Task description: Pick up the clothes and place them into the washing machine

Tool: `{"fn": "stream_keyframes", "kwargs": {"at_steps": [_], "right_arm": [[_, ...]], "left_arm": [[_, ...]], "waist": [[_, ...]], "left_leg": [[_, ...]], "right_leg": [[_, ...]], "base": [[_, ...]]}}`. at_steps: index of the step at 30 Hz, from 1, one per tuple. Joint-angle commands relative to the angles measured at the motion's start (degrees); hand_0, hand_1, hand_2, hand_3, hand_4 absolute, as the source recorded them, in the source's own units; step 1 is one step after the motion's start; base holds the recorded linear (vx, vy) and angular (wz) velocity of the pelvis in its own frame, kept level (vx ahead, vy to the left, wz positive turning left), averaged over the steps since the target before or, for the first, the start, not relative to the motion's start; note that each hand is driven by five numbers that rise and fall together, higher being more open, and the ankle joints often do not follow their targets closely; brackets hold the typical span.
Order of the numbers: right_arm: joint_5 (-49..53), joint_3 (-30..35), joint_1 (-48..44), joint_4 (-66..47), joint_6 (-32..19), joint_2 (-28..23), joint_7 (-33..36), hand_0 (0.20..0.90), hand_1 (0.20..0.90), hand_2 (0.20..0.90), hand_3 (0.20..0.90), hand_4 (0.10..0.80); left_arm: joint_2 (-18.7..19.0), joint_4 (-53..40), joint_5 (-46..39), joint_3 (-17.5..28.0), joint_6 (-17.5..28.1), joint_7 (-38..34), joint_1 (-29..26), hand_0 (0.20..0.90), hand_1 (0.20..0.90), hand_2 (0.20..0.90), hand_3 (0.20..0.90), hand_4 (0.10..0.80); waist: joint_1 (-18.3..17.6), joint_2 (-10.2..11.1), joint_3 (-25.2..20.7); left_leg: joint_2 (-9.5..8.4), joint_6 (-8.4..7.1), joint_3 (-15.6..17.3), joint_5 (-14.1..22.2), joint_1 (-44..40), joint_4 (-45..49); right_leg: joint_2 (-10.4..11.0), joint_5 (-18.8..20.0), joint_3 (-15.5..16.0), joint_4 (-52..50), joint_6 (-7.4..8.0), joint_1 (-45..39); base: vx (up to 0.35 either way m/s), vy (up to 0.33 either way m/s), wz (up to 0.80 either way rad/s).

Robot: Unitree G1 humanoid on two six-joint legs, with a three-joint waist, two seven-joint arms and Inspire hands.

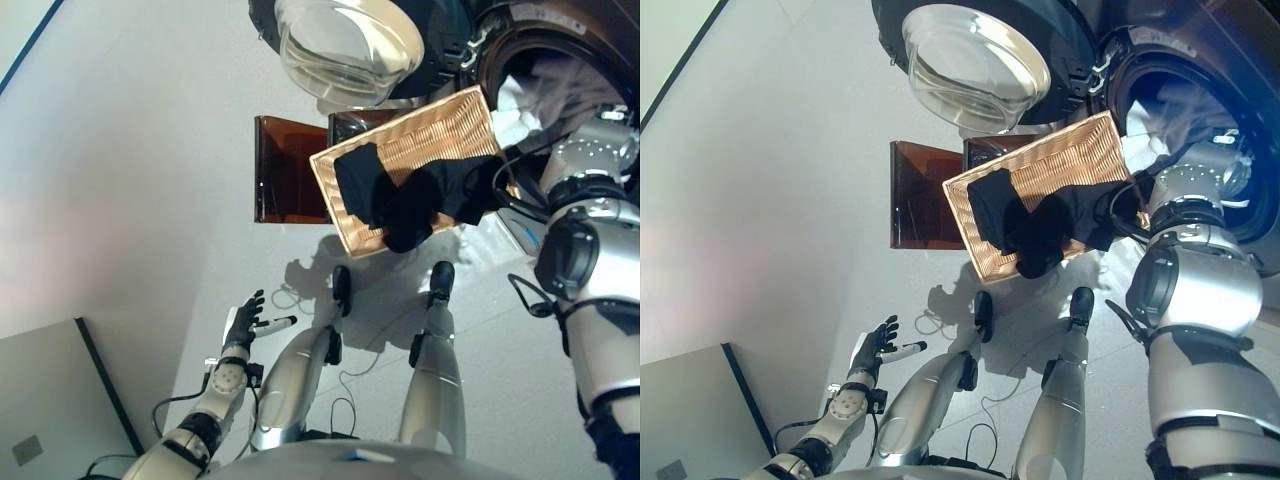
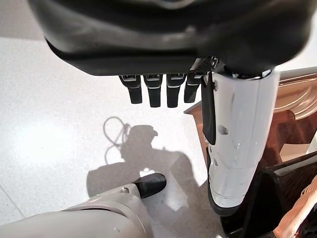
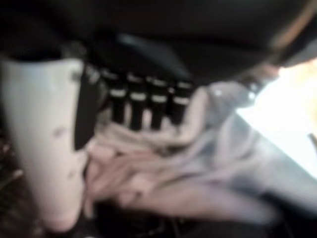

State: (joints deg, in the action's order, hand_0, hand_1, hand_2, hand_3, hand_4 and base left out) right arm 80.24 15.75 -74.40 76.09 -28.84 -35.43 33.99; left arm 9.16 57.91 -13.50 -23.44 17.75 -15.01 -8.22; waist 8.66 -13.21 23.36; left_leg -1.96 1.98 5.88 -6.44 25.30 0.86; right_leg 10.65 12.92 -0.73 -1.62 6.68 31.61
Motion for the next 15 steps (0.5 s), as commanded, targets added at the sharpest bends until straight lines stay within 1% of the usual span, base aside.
{"fn": "stream_keyframes", "kwargs": {"at_steps": [1,3,6,9,10,13,15], "right_arm": [[-10.0,-11.9,-8.5,-5.5,-4.5,-10.8,-2.0,0.900,0.900,0.900,0.900,0.800],[-12.7,-13.7,-9.3,-4.4,-2.7,-11.1,-1.3,0.900,0.900,0.900,0.900,0.800],[-19.9,-18.2,-10.6,0.2,2.7,-12.8,0.6,0.900,0.900,0.900,0.900,0.800],[-21.6,-20.7,-12.5,1.7,4.3,-12.5,0.9,0.900,0.900,0.900,0.900,0.800],[-24.1,-22.0,-13.1,2.9,5.6,-12.6,1.9,0.900,0.900,0.900,0.900,0.800],[-28.6,-24.7,-13.6,3.4,8.1,-12.1,2.2,0.900,0.900,0.900,0.900,0.800],[-31.8,-26.3,-12.8,2.7,9.2,-10.8,1.7,0.900,0.900,0.900,0.900,0.800]], "left_arm": [[2.4,2.2,-1.2,-1.1,1.1,-2.5,3.8,0.900,0.900,0.900,0.900,0.800],[2.6,2.1,-1.1,-0.9,1.3,-2.6,3.8,0.900,0.900,0.900,0.900,0.800],[3.4,1.9,-0.6,-0.8,1.5,-2.7,4.0,0.900,0.900,0.900,0.900,0.800],[3.7,1.2,0.1,-1.0,1.7,-3.0,3.8,0.900,0.900,0.900,0.900,0.800],[4.0,1.0,0.2,-0.9,1.7,-3.0,3.8,0.900,0.900,0.900,0.900,0.800],[4.4,0.0,0.6,-0.7,1.9,-3.3,3.6,0.900,0.900,0.900,0.900,0.800],[4.4,-0.4,0.8,-0.5,2.0,-3.7,3.3,0.900,0.900,0.900,0.900,0.800]], "waist": [[-0.4,-1.3,-8.4],[-0.4,-1.2,-8.2],[-0.1,-0.7,-8.1],[0.1,-0.6,-7.8],[0.1,-0.5,-7.7],[0.0,-0.2,-7.3],[-0.2,0.1,-6.9]], "left_leg": [[0.66,-4.93,-1.5,-0.5,0.5,-2.0],[0.69,-4.90,-1.4,-0.5,0.6,-1.9],[0.65,-4.91,-1.4,0.0,0.4,-1.7],[0.77,-4.80,-1.4,-0.4,1.0,-1.4],[0.76,-4.79,-1.4,-0.4,1.0,-1.3],[0.76,-4.79,-1.3,-0.5,1.2,-1.0],[0.82,-4.75,-1.2,-0.5,1.4,-0.9]], "right_leg": [[-2.7,-10.9,-0.9,-8.2,-0.94,-1.0],[-2.7,-10.8,-0.9,-8.3,-0.97,-0.9],[-2.6,-11.2,-0.7,-8.6,-0.93,-1.1],[-2.6,-10.5,-0.7,-8.3,-1.03,-0.8],[-2.7,-10.4,-0.7,-8.4,-1.04,-0.8],[-2.7,-10.3,-0.7,-8.6,-1.10,-0.6],[-2.8,-10.1,-0.8,-8.5,-1.09,-0.6]], "base": [[0.000,0.000,0.00],[0.000,0.000,0.00],[0.000,0.000,0.00],[-0.015,-0.001,-0.01],[0.000,0.000,0.00],[0.000,0.000,0.00],[-0.023,-0.002,-0.04]]}}
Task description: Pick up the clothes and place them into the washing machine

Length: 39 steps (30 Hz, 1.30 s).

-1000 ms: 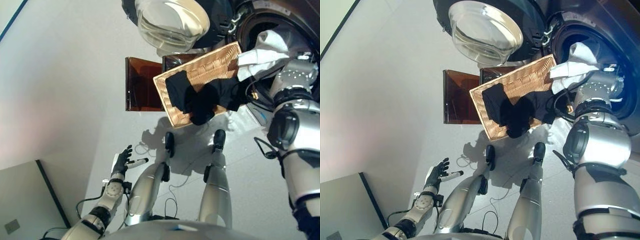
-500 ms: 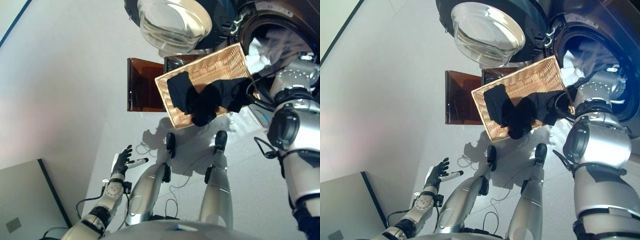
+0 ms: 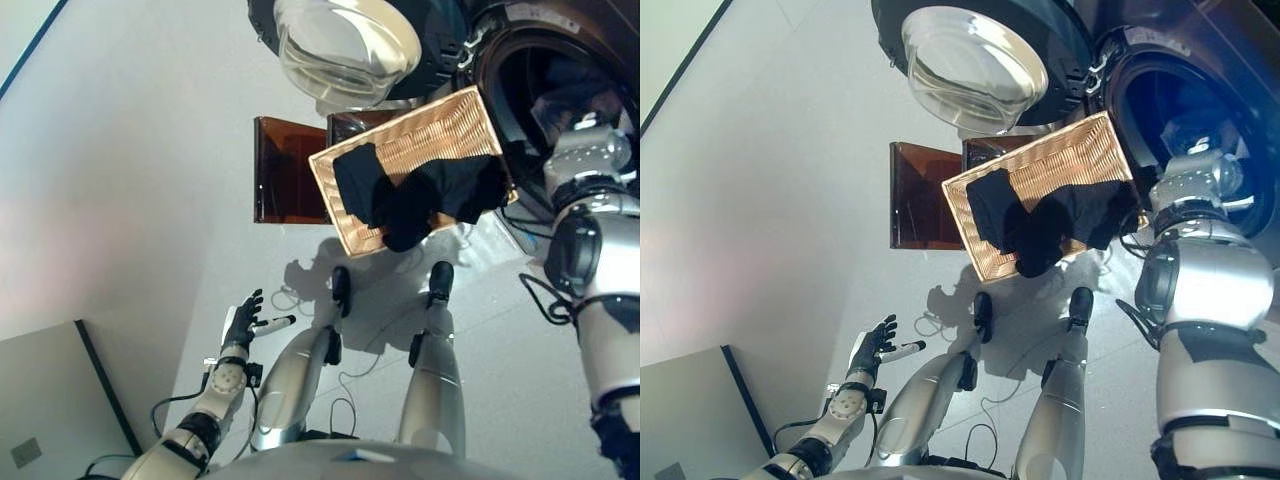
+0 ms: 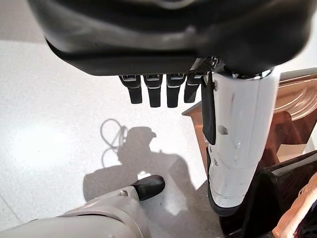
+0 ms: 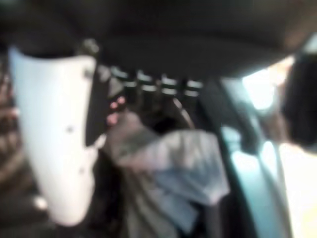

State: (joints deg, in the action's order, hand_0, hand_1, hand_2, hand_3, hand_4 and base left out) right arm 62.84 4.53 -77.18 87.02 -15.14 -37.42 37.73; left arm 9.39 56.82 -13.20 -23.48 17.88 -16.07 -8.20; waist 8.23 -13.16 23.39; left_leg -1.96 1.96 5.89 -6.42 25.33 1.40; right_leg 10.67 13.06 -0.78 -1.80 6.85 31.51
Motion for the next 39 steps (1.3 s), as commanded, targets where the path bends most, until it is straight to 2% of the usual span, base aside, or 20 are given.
{"fn": "stream_keyframes", "kwargs": {"at_steps": [1,3,5,6,8,14,19,23,24,26,29,30,39], "right_arm": [[-15.2,-15.3,-9.7,-8.4,-4.6,-8.2,-1.8,0.900,0.900,0.900,0.900,0.800],[-20.1,-16.9,-8.3,-10.0,-3.7,-6.6,-1.3,0.900,0.900,0.900,0.900,0.800],[-31.4,-18.3,-2.2,-17.2,-2.3,-3.1,1.0,0.900,0.900,0.900,0.900,0.800],[-31.7,-18.1,-1.8,-17.7,-2.1,-2.9,1.3,0.900,0.900,0.900,0.900,0.800],[-39.3,-18.8,2.5,-21.5,-0.3,-1.5,1.6,0.900,0.900,0.900,0.900,0.800],[-53.1,-16.2,15.1,-33.7,1.8,3.0,4.0,0.900,0.900,0.900,0.900,0.800],[-62.3,-16.0,22.6,-39.5,3.8,3.9,3.8,0.900,0.900,0.900,0.900,0.800],[-74.9,-18.2,27.5,-45.0,7.3,2.6,2.6,0.900,0.900,0.900,0.900,0.800],[-74.9,-18.2,27.6,-45.1,7.4,2.6,2.6,0.900,0.900,0.900,0.900,0.800],[-82.0,-21.0,27.9,-45.6,9.0,1.0,1.1,0.900,0.900,0.900,0.900,0.800],[-85.0,-22.7,27.8,-45.1,9.9,0.6,0.6,0.900,0.900,0.900,0.900,0.800],[-90.6,-25.6,26.8,-43.6,11.5,-0.6,-1.0,0.900,0.900,0.900,0.900,0.800],[-98.7,-33.7,22.3,-41.1,13.7,-0.5,-6.5,0.900,0.900,0.900,0.900,0.800]], "left_arm": [[4.2,0.4,0.5,-0.4,2.0,-2.8,3.2,0.900,0.900,0.900,0.900,0.800],[4.3,0.0,0.6,0.2,2.2,-3.2,3.1,0.900,0.900,0.900,0.900,0.800],[3.9,-0.9,1.0,1.7,2.7,-4.1,3.1,0.900,0.900,0.900,0.900,0.800],[3.9,-0.9,1.0,1.7,2.7,-4.1,3.2,0.900,0.900,0.900,0.900,0.800],[3.6,-1.3,1.8,2.8,2.9,-4.7,3.2,0.900,0.900,0.900,0.900,0.800],[2.4,-1.7,3.6,4.8,3.6,-6.4,3.6,0.900,0.900,0.900,0.900,0.800],[2.1,-2.1,4.9,5.5,4.0,-6.7,4.0,0.900,0.900,0.900,0.900,0.800],[2.5,-2.8,6.4,6.7,4.6,-6.5,4.6,0.900,0.900,0.900,0.900,0.800],[2.5,-2.9,6.4,6.7,4.6,-6.5,4.6,0.900,0.900,0.900,0.900,0.800],[2.9,-3.3,7.2,6.8,5.1,-6.0,4.9,0.900,0.900,0.900,0.900,0.800],[3.0,-3.3,7.2,6.9,5.2,-5.8,4.8,0.900,0.900,0.900,0.900,0.800],[3.4,-3.1,7.8,7.2,5.3,-5.6,4.8,0.900,0.900,0.900,0.900,0.800],[3.5,-2.5,7.1,8.2,5.4,-5.0,4.2,0.900,0.900,0.900,0.900,0.800]], "waist": [[0.2,0.1,-6.7],[0.0,0.4,-6.2],[-0.9,1.0,-5.0],[-1.0,1.1,-5.0],[-1.5,1.5,-4.5],[-2.5,2.5,-3.5],[-3.0,3.0,-3.1],[-3.2,3.7,-2.9],[-3.2,3.7,-3.0],[-3.1,4.2,-2.8],[-3.1,4.4,-2.6],[-2.8,4.7,-2.4],[-2.5,5.6,-1.3]], "left_leg": [[0.83,-4.70,-1.2,-0.5,1.4,-1.4],[0.91,-4.63,-1.1,-0.6,1.5,-1.3],[1.10,-4.60,-0.9,-0.7,1.7,-0.9],[1.10,-4.60,-0.9,-0.7,1.7,-0.9],[1.21,-4.54,-1.0,-0.7,2.0,-0.5],[1.37,-4.42,-0.9,-0.6,2.6,0.2],[1.44,-4.35,-1.0,-0.5,2.9,0.7],[1.54,-4.31,-0.9,-0.4,3.3,1.3],[1.55,-4.31,-0.9,-0.3,3.3,1.3],[1.55,-4.28,-1.0,-0.2,3.7,1.7],[1.60,-4.30,-1.0,-0.1,3.8,1.9],[1.63,-4.32,-1.2,-0.2,4.1,2.1],[1.88,-4.59,-1.3,-0.5,4.4,2.3]], "right_leg": [[-2.8,-10.1,-0.7,-8.2,-1.27,-0.5],[-2.9,-10.0,-0.7,-8.1,-1.32,-0.5],[-3.2,-9.7,-0.8,-8.3,-1.37,-0.4],[-3.2,-9.7,-0.8,-8.3,-1.37,-0.4],[-3.2,-9.6,-0.8,-8.4,-1.42,-0.3],[-3.4,-9.3,-0.7,-8.5,-1.62,0.0],[-3.4,-9.3,-0.7,-8.7,-1.65,0.2],[-3.3,-9.3,-0.5,-8.8,-1.58,0.4],[-3.3,-9.3,-0.5,-8.8,-1.58,0.4],[-3.4,-9.2,-0.6,-8.9,-1.59,0.6],[-3.3,-9.2,-0.5,-9.0,-1.58,0.6],[-3.4,-9.2,-0.4,-9.0,-1.62,0.7],[-3.4,-9.1,-0.1,-9.3,-1.74,1.2]], "base": [[-0.023,0.000,-0.06],[-0.019,-0.008,-0.04],[-0.039,-0.013,-0.05],[-0.046,-0.011,-0.06],[-0.009,-0.001,-0.02],[-0.003,-0.001,-0.01],[0.000,0.000,0.00],[0.000,0.000,0.00],[0.000,0.000,0.00],[0.000,0.000,0.00],[0.000,0.000,0.00],[0.000,0.000,0.00],[-0.003,-0.002,0.01]]}}
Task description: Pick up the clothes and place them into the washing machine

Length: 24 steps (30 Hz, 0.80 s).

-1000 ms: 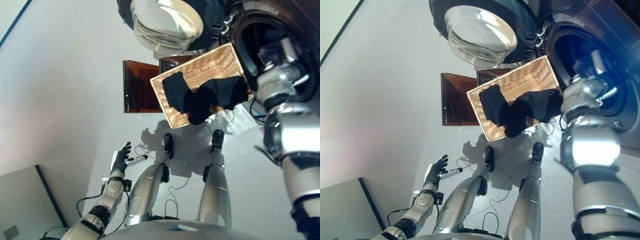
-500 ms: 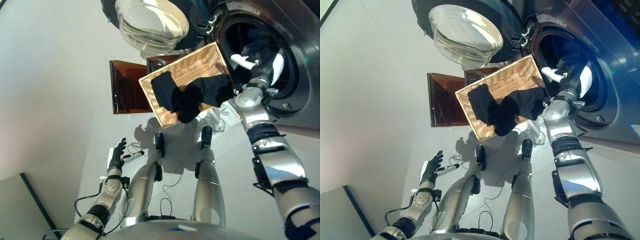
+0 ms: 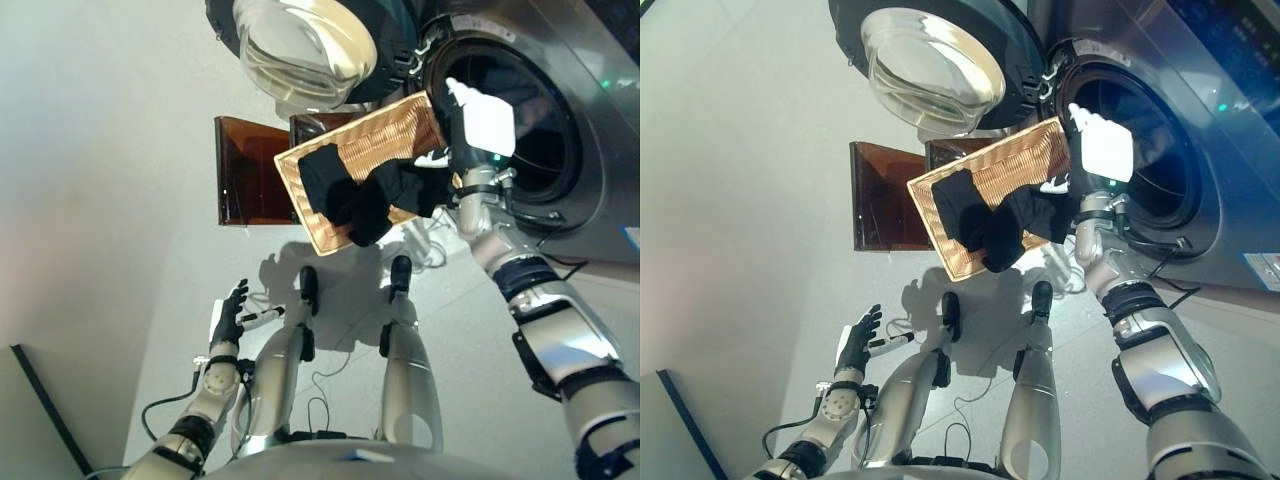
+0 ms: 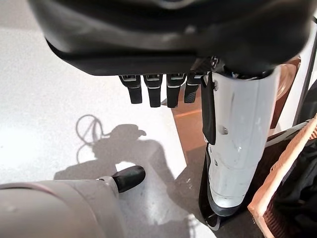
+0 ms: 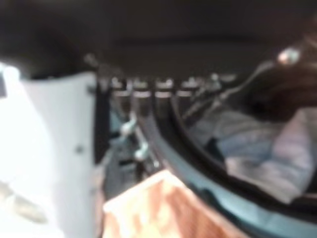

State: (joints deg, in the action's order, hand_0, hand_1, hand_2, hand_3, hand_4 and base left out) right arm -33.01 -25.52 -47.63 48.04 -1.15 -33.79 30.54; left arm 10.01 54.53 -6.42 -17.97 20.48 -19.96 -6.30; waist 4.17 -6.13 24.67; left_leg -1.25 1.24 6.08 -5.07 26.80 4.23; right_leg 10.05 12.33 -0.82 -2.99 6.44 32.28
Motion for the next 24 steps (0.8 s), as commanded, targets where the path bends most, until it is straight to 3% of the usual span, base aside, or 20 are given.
{"fn": "stream_keyframes", "kwargs": {"at_steps": [1,10,24], "right_arm": [[-3.9,-4.9,-7.8,-1.6,0.0,-4.1,0.0,0.900,0.900,0.900,0.900,0.800],[-3.1,-11.6,-14.5,7.7,0.5,-1.0,-3.7,0.900,0.900,0.900,0.900,0.800],[-0.5,-15.1,-18.8,15.0,0.2,0.3,-6.0,0.900,0.900,0.900,0.900,0.800]], "left_arm": [[3.0,-0.4,-0.1,2.8,2.9,-1.1,2.3,0.900,0.900,0.900,0.900,0.800],[4.4,-2.3,-2.7,4.3,3.4,-1.5,1.4,0.900,0.900,0.900,0.900,0.800],[5.7,-7.8,-4.3,4.4,3.6,-1.4,1.7,0.900,0.900,0.900,0.900,0.800]], "waist": [[1.7,-1.3,-2.4],[3.0,-1.1,0.1],[4.0,-1.5,3.1]], "left_leg": [[1.14,-3.91,-1.6,-1.9,3.1,-0.6],[1.10,-4.37,-2.4,-3.4,3.6,-1.6],[0.84,-4.64,-3.2,-4.9,4.5,-2.8]], "right_leg": [[-2.9,-8.3,0.0,-8.1,-1.35,0.4],[-2.5,-7.7,1.1,-7.8,-1.30,0.8],[-2.3,-7.4,2.2,-8.1,-1.30,1.9]], "base": [[-0.026,-0.017,0.08],[-0.025,-0.008,0.11],[-0.009,0.002,0.05]]}}
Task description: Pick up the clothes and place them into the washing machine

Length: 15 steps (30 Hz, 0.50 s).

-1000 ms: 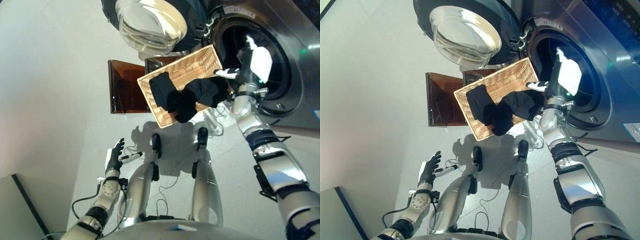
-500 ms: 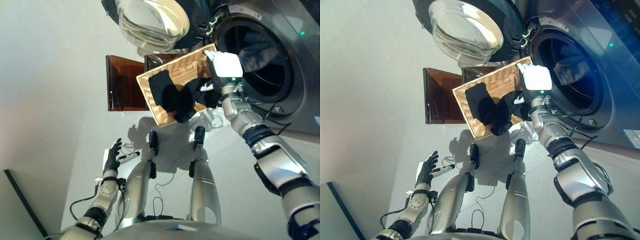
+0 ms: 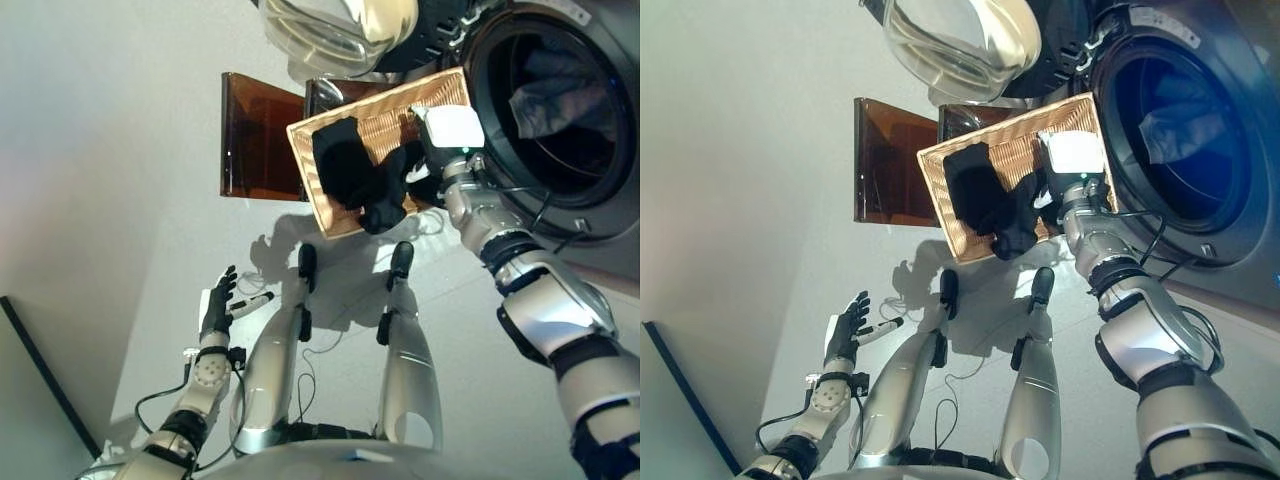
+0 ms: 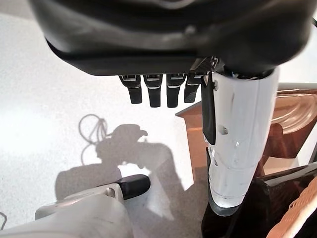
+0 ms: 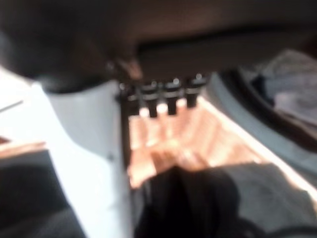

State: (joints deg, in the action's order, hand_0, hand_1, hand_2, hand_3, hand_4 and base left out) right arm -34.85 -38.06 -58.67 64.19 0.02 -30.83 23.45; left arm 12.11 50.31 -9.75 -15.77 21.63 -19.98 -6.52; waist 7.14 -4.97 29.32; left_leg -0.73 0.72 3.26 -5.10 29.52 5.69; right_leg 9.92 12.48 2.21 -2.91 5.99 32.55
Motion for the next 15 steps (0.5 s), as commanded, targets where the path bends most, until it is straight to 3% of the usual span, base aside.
{"fn": "stream_keyframes", "kwargs": {"at_steps": [1,15], "right_arm": [[1.7,-2.8,-7.8,-0.9,-1.1,-3.0,0.6,0.900,0.900,0.900,0.900,0.800],[4.3,-2.5,-9.0,6.1,-1.0,-3.1,-1.2,0.900,0.900,0.900,0.900,0.800]], "left_arm": [[3.7,-4.5,-1.4,2.4,2.5,-1.2,1.9,0.900,0.900,0.900,0.900,0.800],[4.8,-9.4,-2.6,3.2,2.9,-0.3,2.1,0.900,0.900,0.900,0.900,0.800]], "waist": [[1.1,-2.5,-1.2],[1.3,-2.7,-0.1]], "left_leg": [[0.39,-4.13,-0.3,-4.8,2.0,-4.1],[0.64,-4.05,-0.4,-5.0,3.2,-4.0]], "right_leg": [[-2.1,-7.5,-0.8,-8.3,-0.88,1.8],[-2.2,-7.3,-0.9,-8.8,-1.00,3.7]], "base": [[0.000,0.000,0.00],[0.000,0.000,0.00]]}}
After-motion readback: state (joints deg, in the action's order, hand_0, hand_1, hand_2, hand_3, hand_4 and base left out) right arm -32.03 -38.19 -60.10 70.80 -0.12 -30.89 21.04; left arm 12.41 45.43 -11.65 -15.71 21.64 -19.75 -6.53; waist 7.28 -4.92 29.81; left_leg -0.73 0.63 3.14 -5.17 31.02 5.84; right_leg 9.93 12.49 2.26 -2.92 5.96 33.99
